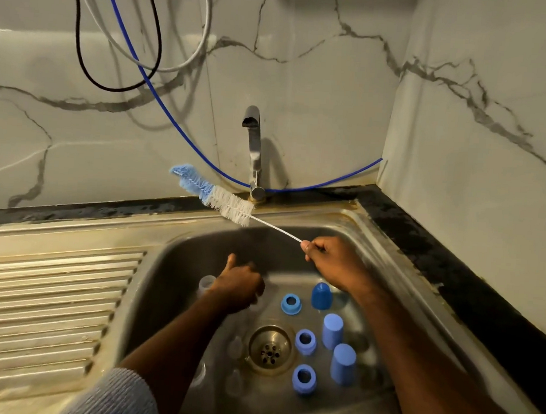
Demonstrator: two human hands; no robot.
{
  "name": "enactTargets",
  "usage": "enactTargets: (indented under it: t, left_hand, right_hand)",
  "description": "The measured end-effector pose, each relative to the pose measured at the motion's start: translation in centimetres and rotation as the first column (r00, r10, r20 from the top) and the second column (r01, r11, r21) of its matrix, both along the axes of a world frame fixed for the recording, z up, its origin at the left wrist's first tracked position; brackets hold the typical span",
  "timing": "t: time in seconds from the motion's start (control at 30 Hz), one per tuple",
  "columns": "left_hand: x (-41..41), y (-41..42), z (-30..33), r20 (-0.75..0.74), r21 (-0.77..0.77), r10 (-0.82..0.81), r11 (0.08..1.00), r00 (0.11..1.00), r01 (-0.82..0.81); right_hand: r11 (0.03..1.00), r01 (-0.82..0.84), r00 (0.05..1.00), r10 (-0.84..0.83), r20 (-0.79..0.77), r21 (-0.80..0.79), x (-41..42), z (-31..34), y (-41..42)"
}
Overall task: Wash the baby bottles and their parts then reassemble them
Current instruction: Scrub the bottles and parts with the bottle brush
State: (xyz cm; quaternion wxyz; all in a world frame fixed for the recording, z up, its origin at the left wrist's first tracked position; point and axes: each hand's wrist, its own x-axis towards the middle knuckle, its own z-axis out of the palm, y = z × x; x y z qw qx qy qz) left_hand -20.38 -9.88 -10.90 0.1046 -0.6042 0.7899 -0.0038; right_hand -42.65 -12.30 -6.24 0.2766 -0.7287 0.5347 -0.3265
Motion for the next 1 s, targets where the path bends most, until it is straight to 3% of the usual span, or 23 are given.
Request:
enactTargets:
  t: [0.07, 0.13, 0.17, 0.23, 0.3, 0.33, 0.37, 0.43, 0.57, 0.77, 0.83, 1.0]
  left_hand:
    - [0.4, 0.5, 1.7, -0.236, -0.146, 0.05, 0.985, 0.97, -0.086]
    - [1.0, 1.5, 3.5, -0.578, -0.225, 0.062, 0.946, 0.814, -0.232]
    - [1.3, 2.3, 4.4, -0.742, -0.188, 0.077, 0.93, 0.666, -0.317]
    - [1.8, 4.1, 5.8, -0.97, 0.043, 0.143, 0.896, 0.197, -0.441]
    - [2.4, 5.8, 6.7, -0.947, 0.273, 0.163, 0.859, -0.276, -0.432]
    - [2.8, 6.4, 7.2, -0.881, 0.345, 0.152, 0.854, -0.449, -0.389]
    - [3.0, 7.0, 7.6, -0.803, 0.389, 0.134, 0.856, -0.581, -0.34]
    - [3.7, 7.8, 8.1, -0.675, 0.411, 0.082, 0.867, -0.734, -0.282]
    - [4.3, 8.0, 8.6, -0.524, 0.396, 0.016, 0.89, -0.851, -0.227]
    - [5.8, 7.6, 8.4, -0.48, 0.324, -0.006, 0.928, -0.877, -0.184]
    - [5.9, 7.4, 8.2, -0.5, 0.321, 0.002, 0.929, -0.866, -0.183]
    - [4.9, 7.3, 8.0, -0.676, 0.273, 0.036, 0.94, -0.736, -0.205]
  right_hand:
    - [1.0, 0.001, 1.0, -0.001, 0.029, 0.001, -0.2, 0.1, 0.0]
    - [1.0, -0.016, 0.998, 0.016, 0.053, 0.007, -0.1, 0.3, 0.3]
    - [1.0, -0.028, 0.998, 0.027, 0.059, 0.012, 0.0, 0.5, 0.4]
    - [0.998, -0.053, 0.996, 0.051, 0.077, 0.023, 0.3, 0.8, 0.7]
    - [0.997, -0.073, 0.993, 0.071, 0.098, 0.021, 0.6, 1.0, 1.1]
    - [0.996, -0.082, 0.991, 0.079, 0.104, 0.024, 0.9, 1.0, 1.4]
    - [0.995, -0.098, 0.989, 0.093, 0.113, 0.037, 1.2, 1.0, 1.6]
    - [0.985, -0.159, 0.982, 0.151, 0.116, 0.064, 2.1, 0.9, 2.1]
    - [0.982, -0.189, 0.98, 0.186, 0.073, 0.028, 2.6, 0.7, 2.7]
    - [0.987, -0.164, 0.985, 0.163, 0.062, 0.003, 1.0, 0.9, 2.4]
    - [0.986, -0.167, 0.985, 0.166, 0.048, -0.003, 1.3, 1.0, 2.5]
    - [0.982, -0.151, 0.988, 0.15, -0.018, -0.116, 2.9, 0.9, 3.1]
